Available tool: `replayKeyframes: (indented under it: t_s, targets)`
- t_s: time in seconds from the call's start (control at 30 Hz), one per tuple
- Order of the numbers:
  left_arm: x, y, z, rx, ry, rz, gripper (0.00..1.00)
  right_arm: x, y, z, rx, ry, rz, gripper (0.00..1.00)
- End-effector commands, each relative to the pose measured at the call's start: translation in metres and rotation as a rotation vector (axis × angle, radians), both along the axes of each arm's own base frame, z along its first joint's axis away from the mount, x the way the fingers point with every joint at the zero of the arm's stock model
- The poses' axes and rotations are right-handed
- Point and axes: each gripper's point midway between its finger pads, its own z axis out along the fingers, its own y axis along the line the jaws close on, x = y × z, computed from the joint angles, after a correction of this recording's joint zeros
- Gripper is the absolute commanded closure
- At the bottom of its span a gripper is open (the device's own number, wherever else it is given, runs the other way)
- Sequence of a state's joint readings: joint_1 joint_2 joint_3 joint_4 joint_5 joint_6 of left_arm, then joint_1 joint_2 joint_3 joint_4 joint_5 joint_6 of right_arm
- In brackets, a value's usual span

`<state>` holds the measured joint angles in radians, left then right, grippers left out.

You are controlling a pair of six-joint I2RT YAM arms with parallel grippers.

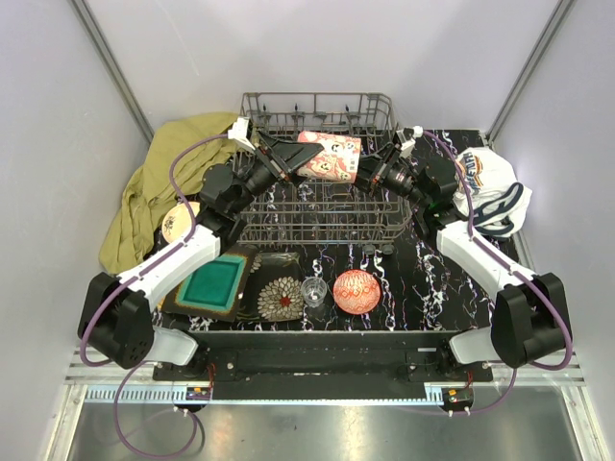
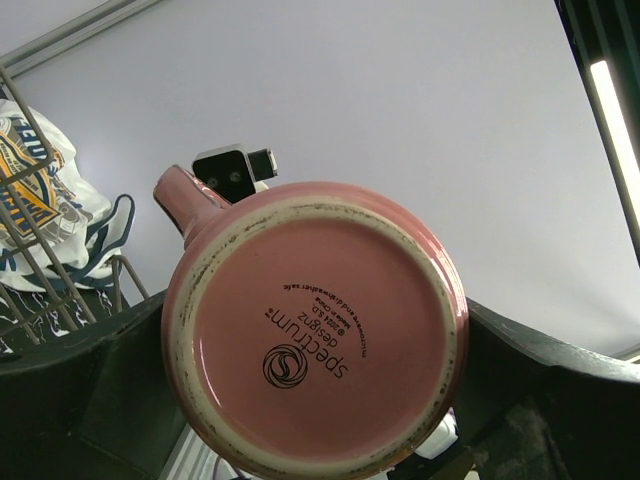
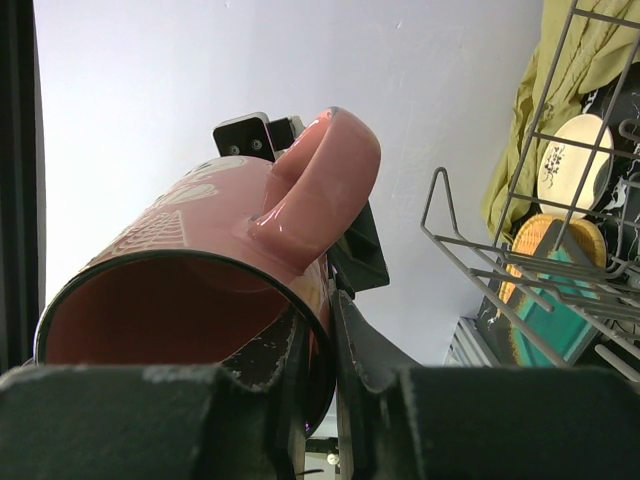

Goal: Load the mixed dishes into the dish rack
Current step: Pass the cup from the right arm to the left

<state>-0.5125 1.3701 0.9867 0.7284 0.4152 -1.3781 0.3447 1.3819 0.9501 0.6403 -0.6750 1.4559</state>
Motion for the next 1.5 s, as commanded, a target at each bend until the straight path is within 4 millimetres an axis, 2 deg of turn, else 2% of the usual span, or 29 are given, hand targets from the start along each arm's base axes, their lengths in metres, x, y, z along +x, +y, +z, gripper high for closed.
replayKeyframes:
  t_s: [0.0, 0.07, 0.1, 0.17, 0.2, 0.3, 0.4, 0.47, 0.5, 0.53, 0.57, 0.63, 0.73, 0.77, 0.9, 1.0, 1.27, 1.47]
  targets:
    - [-0.018, -0.007, 0.033, -0.052, -0.106, -0.055, 0.01, -0.011, -0.001, 0.053, 0.073, -0.156, 0.023, 1.00]
    - [-0.018, -0.007, 0.033, -0.052, -0.106, -0.055, 0.04, -0.012, -0.001, 0.054, 0.072, -0.157, 0.024, 1.00]
    - [-0.018, -0.007, 0.033, -0.051, -0.107, -0.054, 0.10, -0.012, -0.001, 0.054, 0.071, -0.158, 0.026, 1.00]
    - [-0.017, -0.008, 0.031, -0.052, -0.104, -0.057, 0.18, -0.013, -0.001, 0.053, 0.070, -0.158, 0.028, 1.00]
    - [-0.017, -0.007, 0.033, -0.056, -0.107, -0.056, 0.27, -0.013, -0.001, 0.053, 0.070, -0.158, 0.027, 1.00]
    - [-0.018, -0.008, 0.033, -0.060, -0.107, -0.063, 0.41, -0.013, -0.001, 0.051, 0.068, -0.153, 0.027, 1.00]
    - [-0.018, -0.008, 0.034, -0.066, -0.111, -0.064, 0.64, -0.013, -0.002, 0.051, 0.069, -0.155, 0.027, 1.00]
    - [-0.018, -0.008, 0.034, -0.065, -0.114, -0.063, 0.72, -0.014, -0.002, 0.049, 0.068, -0.151, 0.028, 1.00]
    - [-0.018, -0.008, 0.034, -0.064, -0.115, -0.064, 0.77, -0.015, -0.002, 0.048, 0.067, -0.149, 0.030, 0.98]
    - [-0.017, -0.008, 0.034, -0.064, -0.116, -0.062, 0.86, -0.015, -0.002, 0.048, 0.068, -0.150, 0.032, 0.95]
    - [-0.017, -0.009, 0.034, -0.064, -0.115, -0.064, 0.90, -0.015, -0.002, 0.046, 0.066, -0.147, 0.031, 0.87]
    - [-0.017, -0.009, 0.036, -0.067, -0.118, -0.065, 1.00, -0.015, -0.002, 0.045, 0.066, -0.144, 0.032, 0.80]
    - [-0.018, -0.008, 0.040, -0.073, -0.127, -0.065, 1.00, -0.015, -0.001, 0.043, 0.064, -0.141, 0.035, 0.71]
    - [-0.019, -0.008, 0.043, -0.077, -0.132, -0.068, 1.00, -0.015, -0.001, 0.042, 0.064, -0.138, 0.035, 0.63]
    - [-0.021, -0.006, 0.052, -0.082, -0.149, -0.065, 1.00, -0.016, -0.001, 0.041, 0.063, -0.137, 0.038, 0.48]
    - [-0.021, -0.005, 0.055, -0.083, -0.154, -0.060, 1.00, -0.016, -0.001, 0.040, 0.062, -0.134, 0.038, 0.39]
    - [-0.013, 0.002, 0.061, -0.087, -0.163, -0.036, 1.00, -0.019, -0.005, 0.027, 0.049, -0.109, 0.030, 0.37]
    - [-0.003, 0.014, 0.071, -0.087, -0.180, -0.008, 1.00, -0.021, -0.015, 0.018, 0.038, -0.094, 0.011, 0.36]
